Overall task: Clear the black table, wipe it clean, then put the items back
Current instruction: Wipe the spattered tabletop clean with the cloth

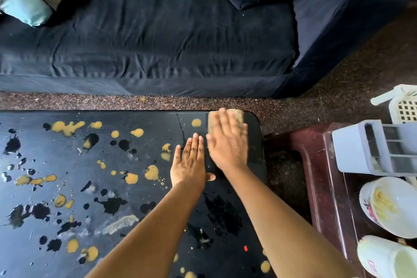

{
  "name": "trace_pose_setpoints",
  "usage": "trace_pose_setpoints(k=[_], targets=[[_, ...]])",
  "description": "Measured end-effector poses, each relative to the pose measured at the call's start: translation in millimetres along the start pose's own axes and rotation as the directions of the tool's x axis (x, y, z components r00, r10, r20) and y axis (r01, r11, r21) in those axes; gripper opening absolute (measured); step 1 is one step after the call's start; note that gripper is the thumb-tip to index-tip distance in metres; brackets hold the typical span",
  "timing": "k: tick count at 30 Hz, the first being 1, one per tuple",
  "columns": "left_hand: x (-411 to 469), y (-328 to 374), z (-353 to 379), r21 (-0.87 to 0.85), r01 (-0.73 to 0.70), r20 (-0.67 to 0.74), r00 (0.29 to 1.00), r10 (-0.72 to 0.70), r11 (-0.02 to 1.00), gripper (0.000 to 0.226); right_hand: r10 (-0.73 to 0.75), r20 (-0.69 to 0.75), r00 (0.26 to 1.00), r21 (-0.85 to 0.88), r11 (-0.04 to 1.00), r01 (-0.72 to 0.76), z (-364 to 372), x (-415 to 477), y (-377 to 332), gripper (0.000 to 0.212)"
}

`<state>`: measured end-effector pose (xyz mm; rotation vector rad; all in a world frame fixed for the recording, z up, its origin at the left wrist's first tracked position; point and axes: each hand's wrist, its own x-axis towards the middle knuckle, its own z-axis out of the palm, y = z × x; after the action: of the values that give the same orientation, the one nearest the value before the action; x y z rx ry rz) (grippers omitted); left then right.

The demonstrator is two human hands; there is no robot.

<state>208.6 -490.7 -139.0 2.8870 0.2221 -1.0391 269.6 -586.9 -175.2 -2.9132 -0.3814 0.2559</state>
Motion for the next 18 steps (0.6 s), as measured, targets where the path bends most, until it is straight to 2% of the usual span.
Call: trace_pose_setpoints(k=[2, 3, 4, 6, 8, 9, 10, 13, 15, 16, 18], targets=[[0.0, -1.1, 0.3, -0.003, -0.009, -0.008, 1.0, 0.009, 1.0, 0.1, -0.164, 0.017, 0.986, -0.039, 0.986, 0.165, 0.1, -1.8, 7.7, 0.058], [-1.0, -1.3, 0.1, -0.009, -0.02, -0.006, 1.0, 0.02, 1.0, 0.101, -0.171, 0.012, 0.985, -0.06, 0.983, 0.172, -0.1, -6.1, 22.4, 0.057], [-1.0, -1.8, -0.1, -0.012, -0.027, -0.007, 1.0, 0.027, 1.0, 0.101, -0.128, -0.005, 0.992, -0.078, 0.989, 0.127, 0.4, -10.7, 39.3, 0.057], [-1.2, -3.0, -0.7, -0.012, -0.036, -0.008, 0.999, 0.036, 0.999, 0.102, 0.056, -0.063, 0.996, -0.062, 0.996, -0.059, -0.4, -22.3, 61.8, 0.058], [-0.2, -4.0, -1.8, -0.017, -0.048, -0.004, 0.999, 0.048, 0.999, 0.103, 0.2, -0.101, 0.975, -0.046, 0.978, -0.206, 1.1, -26.2, 55.4, 0.06], [0.2, -4.2, -2.2, -0.021, -0.053, -0.002, 0.999, 0.053, 0.998, 0.103, 0.219, -0.097, 0.971, -0.022, 0.975, -0.223, 3.4, -25.3, 42.8, 0.062], [0.4, -4.4, -2.8, -0.026, -0.059, -0.001, 0.998, 0.059, 0.998, 0.104, 0.185, -0.079, 0.98, 0.0, 0.983, -0.185, 5.4, -24.7, 27.7, 0.062], [0.9, -6.5, -4.5, -0.049, -0.073, -0.006, 0.997, 0.073, 0.996, 0.106, -0.131, 0.001, 0.991, -0.009, 0.991, 0.131, 9.0, -30.9, 8.3, 0.058], [1.3, -10.2, -7.3, -0.039, -0.091, 0.004, 0.996, 0.092, 0.995, 0.107, -0.206, 0.03, 0.978, -0.043, 0.977, 0.207, 5.8, -37.0, 30.3, 0.057], [1.2, -11.5, -8.5, -0.023, -0.101, 0.013, 0.995, 0.102, 0.995, 0.106, -0.154, 0.015, 0.988, -0.065, 0.986, 0.155, 4.6, -41.8, 44.8, 0.058], [1.9, -14.1, -10.6, 0.008, -0.12, 0.024, 0.993, 0.119, 0.993, 0.106, 0.07, -0.058, 0.996, -0.05, 0.996, -0.073, 1.9, -51.1, 63.1, 0.06]])
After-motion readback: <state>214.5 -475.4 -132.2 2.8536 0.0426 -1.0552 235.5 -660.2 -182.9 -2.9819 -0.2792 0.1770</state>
